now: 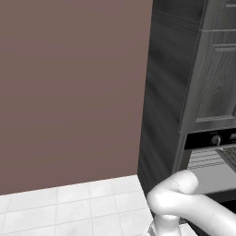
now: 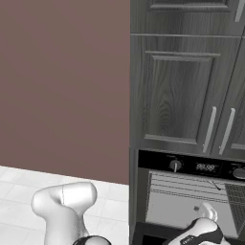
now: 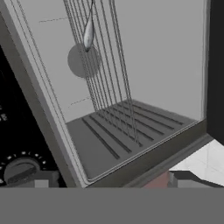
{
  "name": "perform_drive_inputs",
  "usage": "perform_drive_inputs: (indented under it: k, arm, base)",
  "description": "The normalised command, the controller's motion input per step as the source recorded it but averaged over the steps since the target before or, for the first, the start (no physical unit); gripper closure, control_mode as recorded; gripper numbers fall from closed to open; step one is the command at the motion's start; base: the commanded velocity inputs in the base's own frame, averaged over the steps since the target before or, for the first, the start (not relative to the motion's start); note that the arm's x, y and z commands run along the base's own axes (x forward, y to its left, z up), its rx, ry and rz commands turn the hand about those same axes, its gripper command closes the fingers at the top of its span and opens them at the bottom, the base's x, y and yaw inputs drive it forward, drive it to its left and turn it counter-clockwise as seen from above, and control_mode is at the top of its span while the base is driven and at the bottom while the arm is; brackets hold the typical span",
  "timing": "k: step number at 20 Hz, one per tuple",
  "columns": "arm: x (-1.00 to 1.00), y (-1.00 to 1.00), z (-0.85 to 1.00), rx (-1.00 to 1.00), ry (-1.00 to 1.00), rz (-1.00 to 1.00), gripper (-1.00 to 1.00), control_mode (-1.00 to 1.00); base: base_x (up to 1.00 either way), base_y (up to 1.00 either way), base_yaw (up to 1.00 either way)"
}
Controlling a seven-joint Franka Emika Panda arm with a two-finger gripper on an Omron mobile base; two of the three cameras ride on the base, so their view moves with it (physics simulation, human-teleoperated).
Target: Take the fish from the oven and place it on the plate on the counter.
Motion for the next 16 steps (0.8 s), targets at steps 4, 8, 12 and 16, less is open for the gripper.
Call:
perform_drive_inputs:
  k: [4, 8, 12, 16]
  arm:
    - [0.47, 0.0, -0.38, 0.01, -0.07, 0.12, -1.0, -1.0]
    - [0.59, 0.01, -0.37, 0.0, -0.1, 0.01, -1.0, -1.0]
    - [0.61, 0.0, -0.35, 0.0, -0.1, 0.0, -1.0, -1.0]
    - [0.55, 0.0, -0.46, 0.0, -0.08, 0.0, -1.0, -1.0]
  base:
    - [0.0, 0.0, 0.0]
    - [0.0, 0.0, 0.0]
    - [0.0, 0.0, 0.0]
    - [0.0, 0.0, 0.0]
